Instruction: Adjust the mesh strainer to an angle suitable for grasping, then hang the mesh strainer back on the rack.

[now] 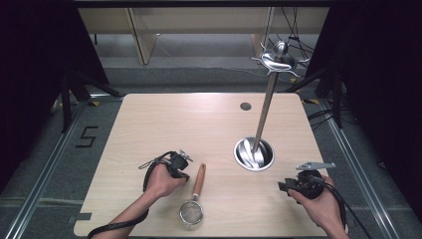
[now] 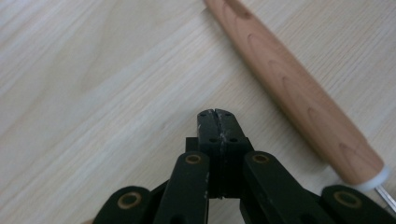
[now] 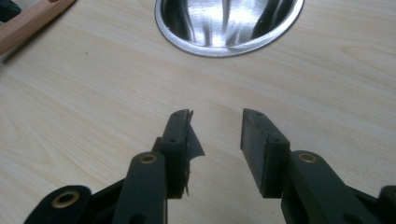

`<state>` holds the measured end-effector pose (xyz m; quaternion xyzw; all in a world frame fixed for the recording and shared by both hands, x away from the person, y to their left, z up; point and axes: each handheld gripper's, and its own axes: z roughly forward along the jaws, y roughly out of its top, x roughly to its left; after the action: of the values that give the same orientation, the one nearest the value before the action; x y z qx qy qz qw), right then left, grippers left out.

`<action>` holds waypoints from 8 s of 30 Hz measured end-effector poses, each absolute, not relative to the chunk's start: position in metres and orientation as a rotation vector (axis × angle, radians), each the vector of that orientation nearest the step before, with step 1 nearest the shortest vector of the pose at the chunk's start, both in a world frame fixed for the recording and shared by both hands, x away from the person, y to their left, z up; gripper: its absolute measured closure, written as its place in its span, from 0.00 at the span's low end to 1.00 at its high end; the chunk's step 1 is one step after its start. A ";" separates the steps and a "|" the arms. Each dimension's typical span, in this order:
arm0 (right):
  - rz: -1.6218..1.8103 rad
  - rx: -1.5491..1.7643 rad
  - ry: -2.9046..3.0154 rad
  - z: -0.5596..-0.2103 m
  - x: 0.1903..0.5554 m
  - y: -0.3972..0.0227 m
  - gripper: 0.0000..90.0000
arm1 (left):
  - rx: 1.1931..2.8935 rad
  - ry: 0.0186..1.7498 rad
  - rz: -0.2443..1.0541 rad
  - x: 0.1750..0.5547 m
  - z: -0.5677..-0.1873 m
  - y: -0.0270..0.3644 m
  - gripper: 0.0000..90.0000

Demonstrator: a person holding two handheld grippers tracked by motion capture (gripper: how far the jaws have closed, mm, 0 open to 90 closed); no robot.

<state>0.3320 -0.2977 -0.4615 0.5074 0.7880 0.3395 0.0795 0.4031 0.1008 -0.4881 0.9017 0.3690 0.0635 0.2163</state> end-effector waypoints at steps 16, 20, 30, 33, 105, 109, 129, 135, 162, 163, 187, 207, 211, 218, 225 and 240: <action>1.035 1.464 2.363 -0.462 0.333 -0.297 0.71 | 2.539 0.887 0.120 0.402 -0.487 0.046 0.99; 1.038 1.469 2.354 -0.462 0.332 -0.298 0.70 | 2.507 0.883 0.172 0.399 -0.480 0.046 0.96; 1.035 1.529 2.338 -0.462 0.329 -0.299 0.68 | 2.419 0.953 0.226 0.382 -0.446 0.075 0.65; 1.043 1.555 2.337 -0.460 0.328 -0.299 0.68 | 2.401 0.971 0.201 0.374 -0.444 0.076 0.60; 1.062 1.558 2.351 -0.463 0.334 -0.293 0.64 | 2.684 1.151 0.087 0.368 -0.480 0.037 0.76; 1.075 1.536 2.355 -0.464 0.335 -0.293 0.64 | 2.646 1.146 0.080 0.367 -0.479 0.044 0.76; 1.078 1.521 2.333 -0.462 0.333 -0.291 0.64 | 2.198 0.890 0.254 0.346 -0.451 0.070 0.76; 1.128 1.531 2.298 -0.458 0.331 -0.286 0.62 | 2.065 0.815 0.314 0.343 -0.444 0.068 0.76; 1.825 1.184 2.031 -0.387 0.324 -0.201 0.60 | 1.821 0.677 0.479 0.326 -0.410 0.028 0.76; 1.820 1.154 2.035 -0.387 0.326 -0.200 0.60 | 1.815 0.677 0.479 0.326 -0.411 0.027 0.76; 1.811 1.088 2.035 -0.386 0.330 -0.189 0.81 | 1.825 0.640 0.523 0.323 -0.409 0.012 0.75; 1.704 0.814 2.154 -0.371 0.332 -0.240 0.81 | 1.950 0.638 0.459 0.326 -0.413 0.071 0.53; 1.700 0.804 2.180 -0.371 0.333 -0.251 0.81 | 1.955 0.716 0.478 0.329 -0.422 0.103 0.52; 1.697 0.739 2.212 -0.366 0.334 -0.267 0.81 | 1.943 0.857 0.546 0.320 -0.441 0.157 0.52; 1.673 0.722 2.280 -0.349 0.340 -0.268 0.81 | 1.937 0.898 0.501 0.312 -0.447 0.165 0.52; 1.704 0.693 2.302 -0.321 0.354 -0.264 0.81 | 1.977 0.849 0.494 0.316 -0.452 0.157 0.51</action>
<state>0.3536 -0.2644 -0.3210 0.2340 0.7774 0.5757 0.0974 0.3157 0.1568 -0.4516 0.7996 0.3434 0.1999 0.4503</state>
